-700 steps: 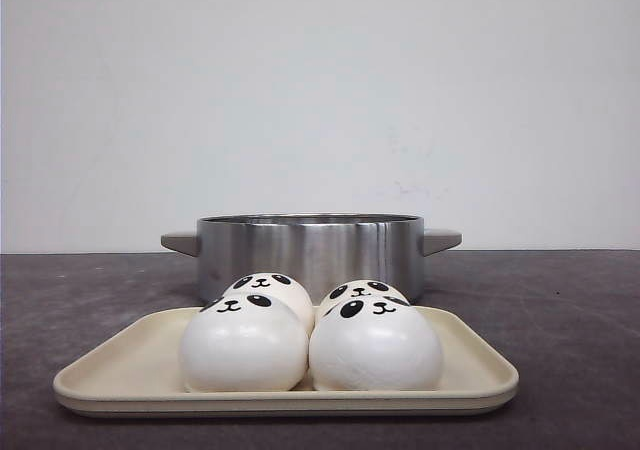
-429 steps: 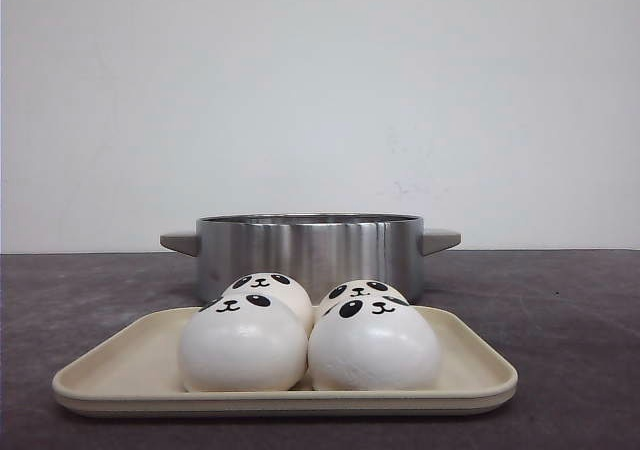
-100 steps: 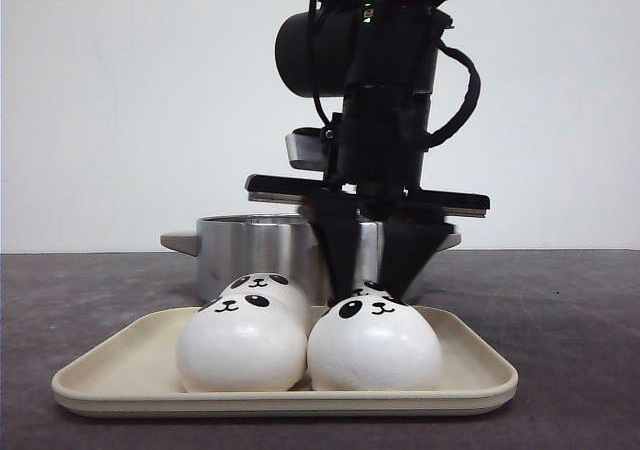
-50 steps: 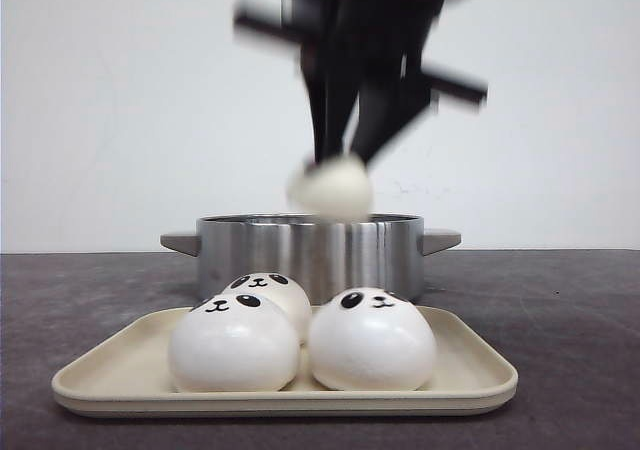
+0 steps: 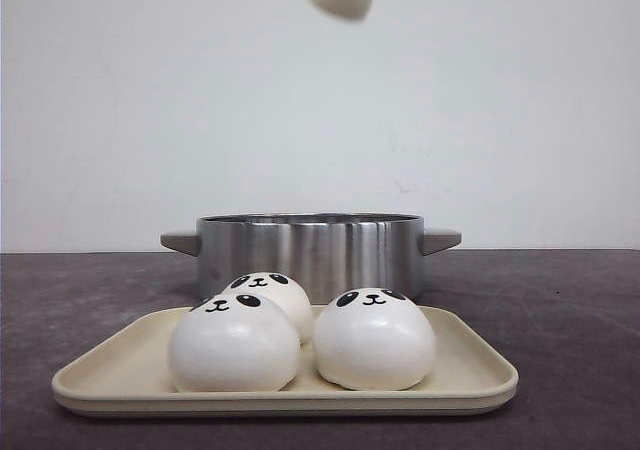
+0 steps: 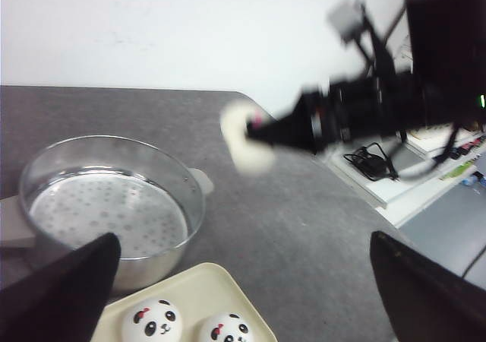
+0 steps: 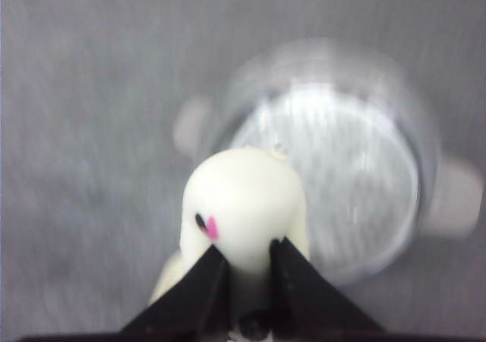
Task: Steam buns
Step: 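Close the right gripper on the bun and lift it, then carry the bun into the steel pot and open the right gripper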
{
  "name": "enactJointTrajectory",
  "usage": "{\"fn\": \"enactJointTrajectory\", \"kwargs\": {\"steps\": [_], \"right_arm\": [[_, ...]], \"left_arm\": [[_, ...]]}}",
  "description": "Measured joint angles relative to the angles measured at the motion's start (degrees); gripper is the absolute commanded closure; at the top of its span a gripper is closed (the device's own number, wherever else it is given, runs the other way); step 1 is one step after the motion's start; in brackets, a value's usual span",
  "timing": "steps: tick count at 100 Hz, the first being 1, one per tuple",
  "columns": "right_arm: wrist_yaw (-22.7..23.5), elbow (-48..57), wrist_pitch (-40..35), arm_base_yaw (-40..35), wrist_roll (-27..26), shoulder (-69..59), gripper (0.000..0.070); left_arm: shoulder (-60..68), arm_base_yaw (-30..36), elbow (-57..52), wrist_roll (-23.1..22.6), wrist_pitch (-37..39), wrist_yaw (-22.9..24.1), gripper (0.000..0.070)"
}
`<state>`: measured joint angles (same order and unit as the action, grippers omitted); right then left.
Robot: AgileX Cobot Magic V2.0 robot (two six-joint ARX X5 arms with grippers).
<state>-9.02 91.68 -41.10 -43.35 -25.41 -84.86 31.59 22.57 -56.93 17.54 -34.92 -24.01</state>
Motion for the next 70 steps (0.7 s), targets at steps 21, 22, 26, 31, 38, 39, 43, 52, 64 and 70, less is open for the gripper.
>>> {"fn": "enactJointTrajectory", "kwargs": {"steps": [21, 22, 26, 31, 38, 39, 43, 52, 64, 70], "right_arm": [[1.16, 0.42, 4.5, 5.11, 3.19, -4.02, 0.0694], [1.53, 0.42, 4.59, 5.38, 3.3, -4.31, 0.0694], [2.91, 0.42, 5.09, 6.49, 3.89, -5.49, 0.0694], [4.52, 0.42, 6.05, 7.82, 4.55, -7.04, 0.0694], [5.75, 0.42, 7.15, 9.18, 5.49, -9.11, 0.0694], [5.92, 0.42, 7.26, 9.38, 5.6, -9.42, 0.0694], [6.05, 0.42, 7.52, 10.12, 6.1, -10.69, 0.0694], [6.01, 0.42, 8.09, 11.54, 7.48, -13.66, 0.0694], [6.08, 0.42, 8.96, 12.44, 8.85, -17.88, 0.0694], [6.38, 0.42, 9.51, 12.68, 9.16, -20.11, 0.0694]], "left_arm": [[0.0, 0.09, 0.0, 0.0, -0.09, 0.11, 0.0073], [0.0, 0.09, 0.0, 0.0, -0.09, 0.13, 0.0073], [0.0, 0.09, 0.0, 0.0, -0.09, 0.35, 0.0073], [-0.02, 0.09, 0.0, 0.0, -0.09, 1.07, 0.0073], [-0.02, 0.09, 0.0, 0.0, -0.09, 1.64, 0.0073], [0.0, 0.09, 0.0, 0.0, -0.09, 1.64, 0.0073], [0.0, 0.09, 0.0, 0.0, -0.09, 1.68, 0.0073], [0.0, 0.09, 0.0, 0.0, -0.09, 1.68, 0.0073], [0.0, 0.09, 0.0, 0.0, -0.09, 1.68, 0.0073], [0.0, 0.09, 0.0, 0.0, -0.11, 1.68, 0.0073]]}}
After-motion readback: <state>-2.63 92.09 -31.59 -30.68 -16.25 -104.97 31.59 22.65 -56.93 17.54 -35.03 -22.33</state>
